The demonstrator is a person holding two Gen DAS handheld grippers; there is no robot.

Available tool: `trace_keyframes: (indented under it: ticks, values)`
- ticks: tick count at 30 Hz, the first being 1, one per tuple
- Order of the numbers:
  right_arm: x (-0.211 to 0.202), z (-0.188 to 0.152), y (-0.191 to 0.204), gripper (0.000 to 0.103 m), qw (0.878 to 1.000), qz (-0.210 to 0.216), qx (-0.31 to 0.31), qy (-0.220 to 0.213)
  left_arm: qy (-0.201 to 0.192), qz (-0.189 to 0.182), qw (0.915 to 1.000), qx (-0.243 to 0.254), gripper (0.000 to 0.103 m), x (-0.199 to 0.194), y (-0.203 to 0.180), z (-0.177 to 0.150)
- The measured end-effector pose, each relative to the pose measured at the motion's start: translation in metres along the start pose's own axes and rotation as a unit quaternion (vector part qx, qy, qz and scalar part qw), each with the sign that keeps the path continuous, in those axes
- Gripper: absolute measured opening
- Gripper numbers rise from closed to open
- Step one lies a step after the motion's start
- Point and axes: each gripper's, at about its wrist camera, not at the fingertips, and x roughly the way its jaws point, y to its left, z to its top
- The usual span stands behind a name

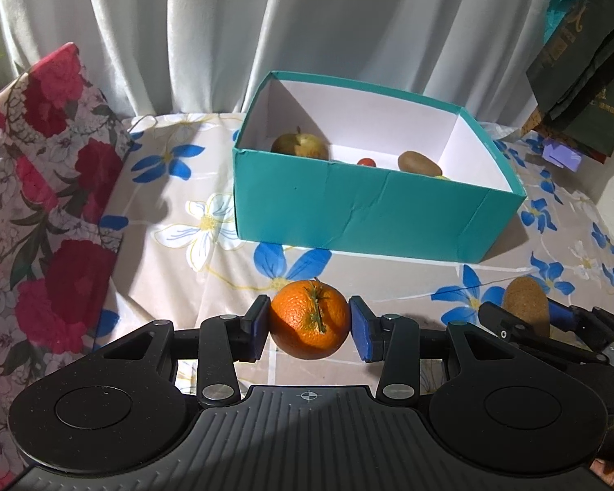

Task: Organize fruits
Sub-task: 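Close the right tool on the kiwi while the left tool lifts the mandarin, then lower the mandarin into the box and open the left tool while the right tool carries the kiwi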

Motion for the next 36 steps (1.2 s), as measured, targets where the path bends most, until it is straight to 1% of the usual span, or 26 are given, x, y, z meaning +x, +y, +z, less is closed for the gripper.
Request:
trace_keyframes:
  ticks: [4, 8, 14, 19, 27, 31, 36]
  values:
    - [-0.010, 0.002, -0.007, 0.054, 1.000, -0.003, 0.012, -0.013, -0.004, 0.014, 0.9999, 0.006, 0.046, 0.000, -0.006, 0.006]
    - [-0.018, 0.004, -0.013, 0.054, 1.000, -0.005, 0.017, -0.026, -0.015, 0.019, 0.9996, 0.016, 0.046, 0.000, -0.015, 0.016]
    - [-0.027, 0.004, -0.022, 0.054, 0.999, -0.007, 0.018, -0.033, -0.032, 0.027, 0.9986, 0.032, 0.046, 0.002, -0.028, 0.035]
    - [-0.031, 0.003, -0.032, 0.054, 0.999, -0.014, 0.027, -0.038, -0.043, 0.037, 0.9973, 0.046, 0.046, 0.010, -0.040, 0.053]
    - [-0.038, 0.000, -0.050, 0.054, 0.997, -0.028, 0.045, -0.047, -0.064, 0.058, 0.9950, 0.050, 0.046, 0.028, -0.053, 0.084]
    - [-0.040, 0.000, -0.058, 0.054, 0.997, -0.037, 0.052, -0.053, -0.073, 0.058, 0.9939, 0.059, 0.046, 0.033, -0.063, 0.092]
    - [-0.042, 0.001, -0.065, 0.054, 0.996, -0.045, 0.060, -0.057, -0.076, 0.050, 0.9937, 0.065, 0.046, 0.043, -0.074, 0.099]
